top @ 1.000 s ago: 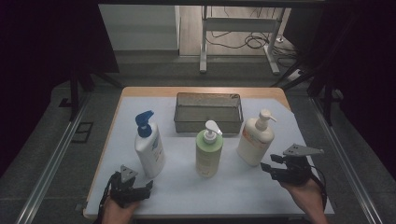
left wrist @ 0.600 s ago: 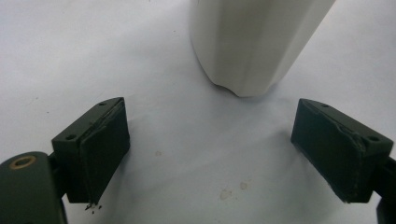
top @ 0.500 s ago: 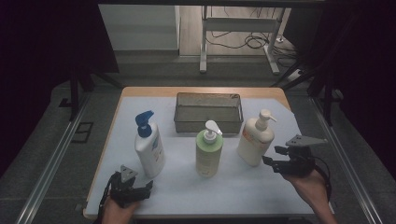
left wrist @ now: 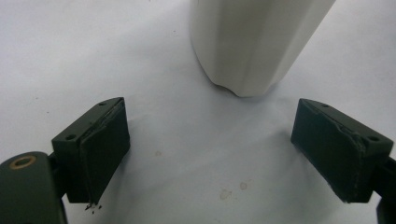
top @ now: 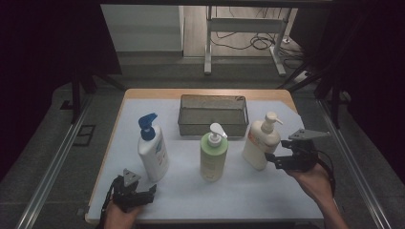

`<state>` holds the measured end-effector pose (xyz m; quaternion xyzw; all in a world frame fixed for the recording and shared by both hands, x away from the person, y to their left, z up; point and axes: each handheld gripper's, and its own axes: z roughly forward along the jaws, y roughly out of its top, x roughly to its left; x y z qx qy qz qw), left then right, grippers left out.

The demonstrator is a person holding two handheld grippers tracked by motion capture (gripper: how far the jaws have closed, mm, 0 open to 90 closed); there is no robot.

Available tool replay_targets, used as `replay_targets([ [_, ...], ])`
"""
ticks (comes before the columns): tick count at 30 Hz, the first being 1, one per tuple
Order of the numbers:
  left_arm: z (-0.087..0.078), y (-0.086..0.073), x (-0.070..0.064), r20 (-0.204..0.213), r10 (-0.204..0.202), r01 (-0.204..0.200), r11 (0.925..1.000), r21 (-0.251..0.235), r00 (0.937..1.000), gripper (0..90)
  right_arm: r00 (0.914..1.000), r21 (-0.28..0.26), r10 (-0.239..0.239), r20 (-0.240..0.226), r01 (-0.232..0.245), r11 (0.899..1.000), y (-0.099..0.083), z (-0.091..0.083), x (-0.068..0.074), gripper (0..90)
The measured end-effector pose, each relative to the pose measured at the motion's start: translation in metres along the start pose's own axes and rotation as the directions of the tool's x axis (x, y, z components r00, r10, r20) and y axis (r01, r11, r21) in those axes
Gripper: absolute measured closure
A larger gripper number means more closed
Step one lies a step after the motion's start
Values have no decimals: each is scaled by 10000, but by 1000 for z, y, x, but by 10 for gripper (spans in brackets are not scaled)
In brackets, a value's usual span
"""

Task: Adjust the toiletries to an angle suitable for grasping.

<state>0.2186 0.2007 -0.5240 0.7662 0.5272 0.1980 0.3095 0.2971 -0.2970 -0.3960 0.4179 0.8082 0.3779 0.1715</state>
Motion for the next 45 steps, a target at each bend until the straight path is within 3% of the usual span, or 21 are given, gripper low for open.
replay_targets([
  [23, 0, 0, 0, 3, -36, 36, 10000, 2, 10000, 112, 9998, -71, -140, 150, 141, 9999, 19, 25, -2, 211],
  [40, 0, 0, 0, 3, -35, 35, 10000, 3, 10000, 112, 9995, 31, -240, 198, 239, 9997, 21, 37, 0, 305],
  [45, 0, 0, 0, 4, -33, 33, 10000, 4, 10000, 112, 9988, 115, -226, 435, 222, 9997, 21, 38, 1, 344],
])
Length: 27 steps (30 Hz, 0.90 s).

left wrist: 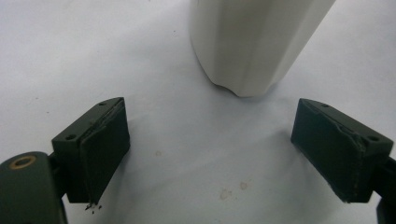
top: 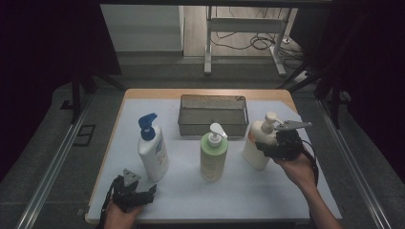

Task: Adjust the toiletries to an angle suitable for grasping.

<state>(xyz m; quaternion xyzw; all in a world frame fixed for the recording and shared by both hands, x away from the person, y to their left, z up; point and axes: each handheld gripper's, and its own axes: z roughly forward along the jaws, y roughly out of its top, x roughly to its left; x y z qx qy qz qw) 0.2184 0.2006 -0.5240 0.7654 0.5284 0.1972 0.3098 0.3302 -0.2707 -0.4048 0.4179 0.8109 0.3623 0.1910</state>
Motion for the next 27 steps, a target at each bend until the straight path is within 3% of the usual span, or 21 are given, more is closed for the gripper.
replay_targets([
  [16, 0, 0, 0, 0, -4, 4, 10000, -4, 10000, 113, 9999, 261, -68, 151, 64, 9996, 5, -8, 7, 370],
  [27, 0, 0, 0, 3, -37, 37, 10000, -28, 10000, 112, 9999, 164, -29, -106, 31, 9999, 15, -23, 6, 371],
])
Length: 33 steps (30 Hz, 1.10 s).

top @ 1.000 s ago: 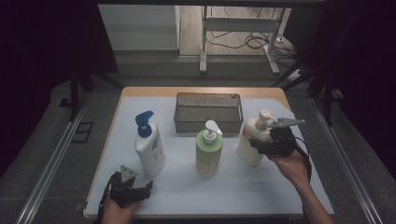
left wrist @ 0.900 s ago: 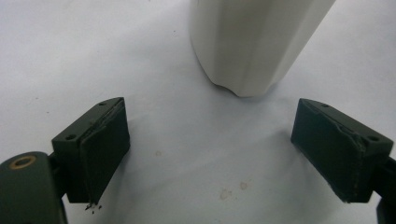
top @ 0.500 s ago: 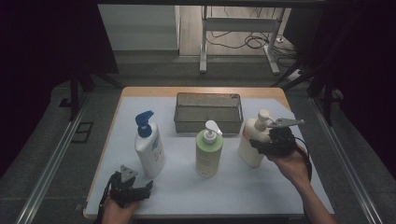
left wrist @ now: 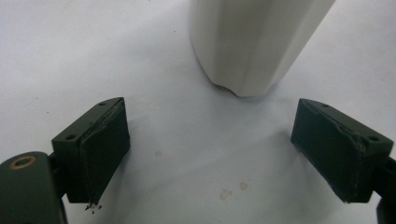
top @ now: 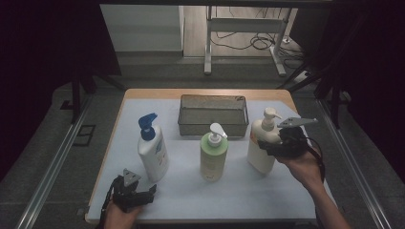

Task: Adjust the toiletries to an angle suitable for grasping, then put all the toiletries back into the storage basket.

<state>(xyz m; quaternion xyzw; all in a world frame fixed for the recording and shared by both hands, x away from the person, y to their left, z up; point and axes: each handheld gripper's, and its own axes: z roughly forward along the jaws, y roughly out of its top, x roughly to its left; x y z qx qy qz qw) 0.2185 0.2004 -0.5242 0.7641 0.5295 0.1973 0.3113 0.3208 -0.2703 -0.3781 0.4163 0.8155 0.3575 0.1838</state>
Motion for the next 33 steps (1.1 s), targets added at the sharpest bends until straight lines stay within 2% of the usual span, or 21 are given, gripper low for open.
replay_targets([
  [11, 0, 0, 1, 17, 52, -52, 10000, 17, 10000, 112, 9998, -119, -37, -215, 34, 9999, 13, -9, 2, 372],
  [19, 0, 0, 0, 1, 34, -34, 10000, 0, 10000, 112, 9992, -234, -199, -360, 191, 9995, 27, -12, 6, 371],
  [24, 0, 0, 0, 0, 36, -36, 10000, 0, 10000, 112, 9985, -336, -149, -529, 131, 9993, 37, -12, 7, 373],
  [33, 0, 0, 0, 12, 54, -54, 10000, 19, 10000, 112, 9980, -465, -303, -552, 277, 9985, 55, -14, 11, 373],
])
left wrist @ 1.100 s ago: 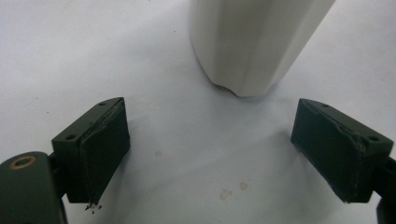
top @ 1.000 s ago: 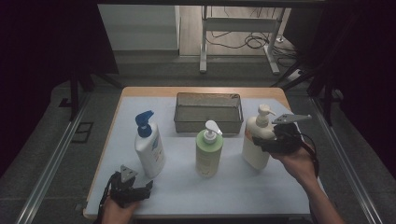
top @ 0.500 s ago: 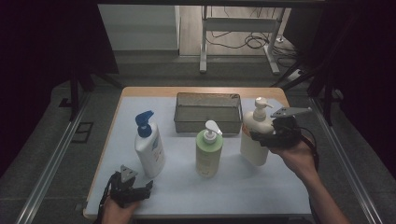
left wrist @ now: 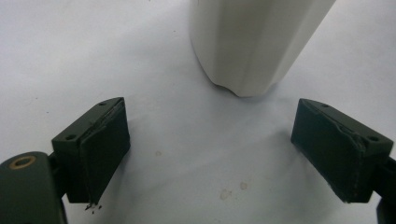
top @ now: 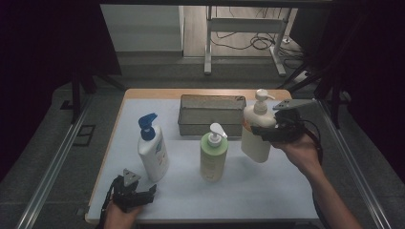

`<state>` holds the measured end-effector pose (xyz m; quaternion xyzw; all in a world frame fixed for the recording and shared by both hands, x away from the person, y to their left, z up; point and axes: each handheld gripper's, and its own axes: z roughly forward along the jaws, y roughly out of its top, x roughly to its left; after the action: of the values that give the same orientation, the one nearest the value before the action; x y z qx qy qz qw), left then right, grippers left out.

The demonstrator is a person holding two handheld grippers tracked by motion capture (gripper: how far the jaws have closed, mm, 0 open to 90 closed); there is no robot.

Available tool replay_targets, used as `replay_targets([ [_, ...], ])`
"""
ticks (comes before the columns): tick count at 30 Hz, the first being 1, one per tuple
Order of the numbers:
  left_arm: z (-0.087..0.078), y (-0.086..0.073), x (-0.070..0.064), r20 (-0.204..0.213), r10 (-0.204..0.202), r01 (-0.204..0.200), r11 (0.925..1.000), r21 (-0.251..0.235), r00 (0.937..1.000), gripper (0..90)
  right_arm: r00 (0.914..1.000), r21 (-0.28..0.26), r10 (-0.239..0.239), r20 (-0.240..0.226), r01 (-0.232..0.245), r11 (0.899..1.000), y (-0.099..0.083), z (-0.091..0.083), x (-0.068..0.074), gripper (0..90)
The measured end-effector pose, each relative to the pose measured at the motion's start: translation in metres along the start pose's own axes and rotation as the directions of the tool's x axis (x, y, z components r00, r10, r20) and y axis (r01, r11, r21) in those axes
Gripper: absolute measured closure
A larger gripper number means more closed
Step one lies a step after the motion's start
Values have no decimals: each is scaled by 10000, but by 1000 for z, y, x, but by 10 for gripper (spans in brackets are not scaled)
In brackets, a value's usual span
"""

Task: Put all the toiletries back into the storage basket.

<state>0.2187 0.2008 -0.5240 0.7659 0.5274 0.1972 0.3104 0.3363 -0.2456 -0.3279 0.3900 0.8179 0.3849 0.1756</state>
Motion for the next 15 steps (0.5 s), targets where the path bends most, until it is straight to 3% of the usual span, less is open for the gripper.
replay_targets([
  [15, 0, 0, 0, -4, -37, 37, 10000, -27, 10000, 112, 9996, -168, -242, -160, 239, 9996, 35, 4, 7, 373],
])
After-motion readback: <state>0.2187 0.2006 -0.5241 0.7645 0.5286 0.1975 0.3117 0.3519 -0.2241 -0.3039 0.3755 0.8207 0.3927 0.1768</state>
